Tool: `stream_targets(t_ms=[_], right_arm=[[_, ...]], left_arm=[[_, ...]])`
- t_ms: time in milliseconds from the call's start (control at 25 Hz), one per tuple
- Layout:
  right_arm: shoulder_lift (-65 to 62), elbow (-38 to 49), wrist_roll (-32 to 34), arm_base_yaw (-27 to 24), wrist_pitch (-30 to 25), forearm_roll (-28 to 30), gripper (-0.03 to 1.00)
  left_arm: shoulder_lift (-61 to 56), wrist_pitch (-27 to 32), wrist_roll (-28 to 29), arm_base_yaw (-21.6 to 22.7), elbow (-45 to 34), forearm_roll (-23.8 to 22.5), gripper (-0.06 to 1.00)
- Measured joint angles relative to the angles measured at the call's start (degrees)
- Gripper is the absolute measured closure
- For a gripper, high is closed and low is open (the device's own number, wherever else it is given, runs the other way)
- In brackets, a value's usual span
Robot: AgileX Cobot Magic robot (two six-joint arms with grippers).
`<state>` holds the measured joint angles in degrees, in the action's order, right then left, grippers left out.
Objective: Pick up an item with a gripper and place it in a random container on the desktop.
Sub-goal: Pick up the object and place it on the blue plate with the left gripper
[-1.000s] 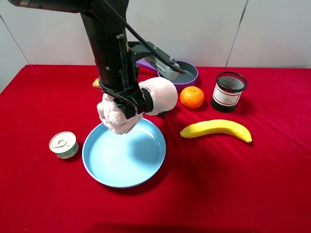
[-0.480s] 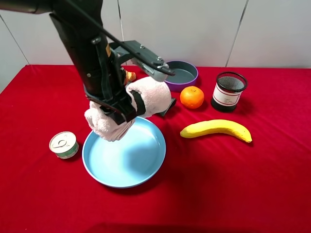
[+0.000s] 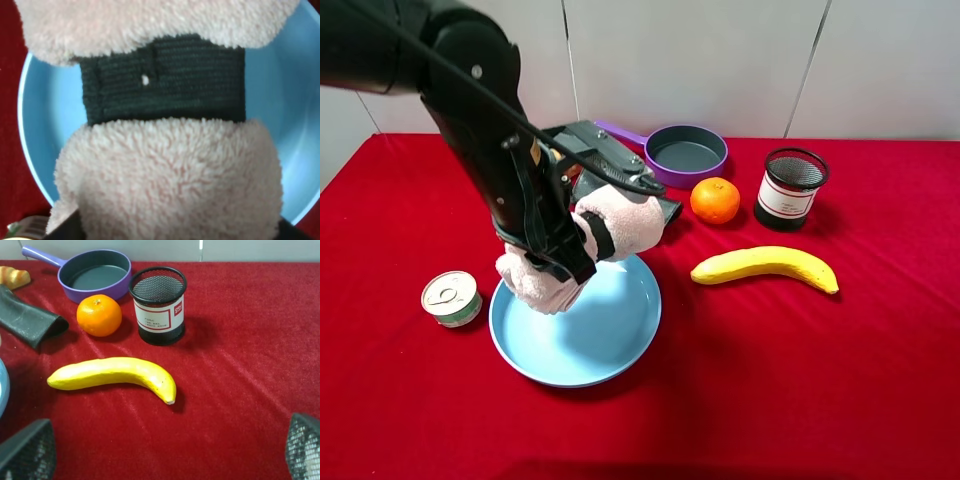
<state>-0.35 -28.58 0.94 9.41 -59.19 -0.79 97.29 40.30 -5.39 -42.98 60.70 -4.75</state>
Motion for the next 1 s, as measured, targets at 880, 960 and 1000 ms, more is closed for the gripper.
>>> stream_targets(t_ms=[880, 960, 1000], right_arm=[[0.0, 0.0, 0.0, 0.0, 0.0, 0.0, 0.28], [0.0, 0.0, 0.0, 0.0, 0.0, 0.0, 0.28], [0.0, 0.0, 0.0, 0.0, 0.0, 0.0, 0.28]], left_arm=[[0.0, -5.9, 1.0, 0.0, -6.9, 0.2, 0.51], [0.0, -6.4, 1.0, 0.0, -7.3, 0.2, 0.51], [0.0, -6.7, 1.0, 0.0, -7.5, 0.2, 0.51]])
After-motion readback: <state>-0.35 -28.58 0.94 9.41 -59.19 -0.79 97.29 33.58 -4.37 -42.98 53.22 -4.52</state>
